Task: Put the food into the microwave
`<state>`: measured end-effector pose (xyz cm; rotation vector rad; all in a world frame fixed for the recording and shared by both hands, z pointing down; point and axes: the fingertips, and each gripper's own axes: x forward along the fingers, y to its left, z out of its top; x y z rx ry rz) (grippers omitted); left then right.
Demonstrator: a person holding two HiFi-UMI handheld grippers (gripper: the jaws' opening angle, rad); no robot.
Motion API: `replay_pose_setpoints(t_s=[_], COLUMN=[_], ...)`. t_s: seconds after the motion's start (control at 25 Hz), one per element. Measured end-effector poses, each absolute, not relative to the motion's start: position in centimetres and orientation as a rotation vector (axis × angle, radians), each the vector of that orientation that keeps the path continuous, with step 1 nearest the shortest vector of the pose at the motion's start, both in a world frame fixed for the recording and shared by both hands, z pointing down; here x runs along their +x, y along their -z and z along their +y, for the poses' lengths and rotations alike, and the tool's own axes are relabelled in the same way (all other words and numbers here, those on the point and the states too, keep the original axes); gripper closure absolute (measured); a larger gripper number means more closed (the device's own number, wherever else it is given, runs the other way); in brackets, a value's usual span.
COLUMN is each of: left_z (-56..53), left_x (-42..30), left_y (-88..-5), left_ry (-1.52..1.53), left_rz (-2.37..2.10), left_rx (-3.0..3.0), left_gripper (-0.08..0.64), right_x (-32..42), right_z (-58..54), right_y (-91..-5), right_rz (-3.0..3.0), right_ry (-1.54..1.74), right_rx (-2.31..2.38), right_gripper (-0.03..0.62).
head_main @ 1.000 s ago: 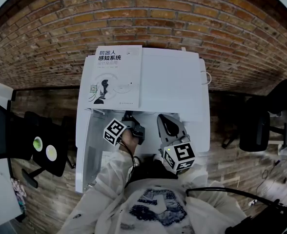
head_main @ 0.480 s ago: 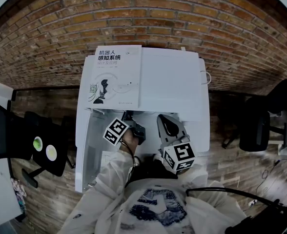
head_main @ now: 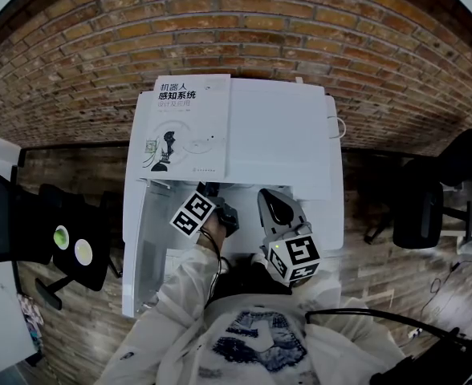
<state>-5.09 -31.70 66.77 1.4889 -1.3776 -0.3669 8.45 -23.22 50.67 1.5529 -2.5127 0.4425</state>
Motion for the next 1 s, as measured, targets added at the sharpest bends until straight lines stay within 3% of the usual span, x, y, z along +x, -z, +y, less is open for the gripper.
replay_pose_setpoints(t_s=[1.0], left_z=[-32.0], left_x=[-6.5], left_y=[-67.1], left_ry=[-0.021], left_rz=[-1.634], left_rx=[1.762], left_gripper=[0.313], right_x=[9.1], right_z=[-22.9], right_y=[-51.4], right_rz=[-2.492], right_ry=[-0.472], right_rx=[1.548], right_gripper=[0.580])
